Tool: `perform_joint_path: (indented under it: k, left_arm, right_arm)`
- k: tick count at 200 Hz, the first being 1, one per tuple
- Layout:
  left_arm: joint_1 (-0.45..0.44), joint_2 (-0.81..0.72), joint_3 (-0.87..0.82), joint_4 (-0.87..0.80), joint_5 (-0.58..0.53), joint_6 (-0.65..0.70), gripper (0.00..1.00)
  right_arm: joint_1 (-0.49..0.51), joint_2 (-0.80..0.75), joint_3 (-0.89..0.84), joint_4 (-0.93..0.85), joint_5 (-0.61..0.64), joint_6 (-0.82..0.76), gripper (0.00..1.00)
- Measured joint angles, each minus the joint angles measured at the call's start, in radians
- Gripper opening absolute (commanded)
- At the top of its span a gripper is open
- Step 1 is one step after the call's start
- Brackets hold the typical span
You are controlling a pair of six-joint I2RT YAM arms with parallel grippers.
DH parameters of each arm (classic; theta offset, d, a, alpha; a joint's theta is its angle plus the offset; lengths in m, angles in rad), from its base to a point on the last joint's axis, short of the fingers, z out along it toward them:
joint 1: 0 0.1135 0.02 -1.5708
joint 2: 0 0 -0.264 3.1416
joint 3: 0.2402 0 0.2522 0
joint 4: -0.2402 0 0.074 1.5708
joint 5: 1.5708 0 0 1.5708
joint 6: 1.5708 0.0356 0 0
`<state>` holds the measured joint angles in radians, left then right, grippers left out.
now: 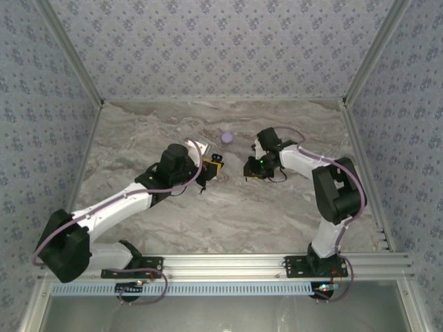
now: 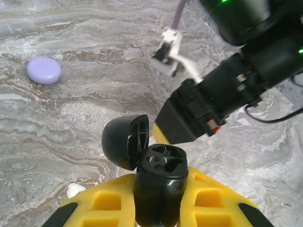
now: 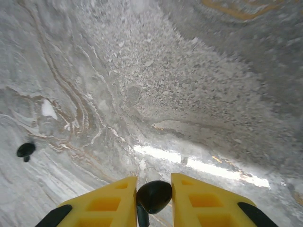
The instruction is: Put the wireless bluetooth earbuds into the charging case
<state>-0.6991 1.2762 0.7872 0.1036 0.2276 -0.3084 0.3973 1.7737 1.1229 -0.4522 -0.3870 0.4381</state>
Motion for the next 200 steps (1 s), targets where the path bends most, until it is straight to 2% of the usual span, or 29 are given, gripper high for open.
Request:
perform_joint_path:
  k: [69, 145, 200]
  left_arm:
    - [0.000, 0.111, -0.078, 0.249, 0.049, -0.011, 0.16]
    - [0.001, 0.148, -0.172, 0.523, 0.109, -0.014, 0.16]
    - [0.001, 0.175, -0.191, 0.705, 0.117, -0.081, 0.16]
  right_arm:
    - [-0.063, -0.180, -0.047, 0.043, -0.094, 0.003, 0.23]
    - [-0.064, -0.341, -0.031, 0.077, -0.195, 0.003, 0.24]
    - [-0.048, -0.402, 0.005, 0.119, -0.213, 0.003, 0.24]
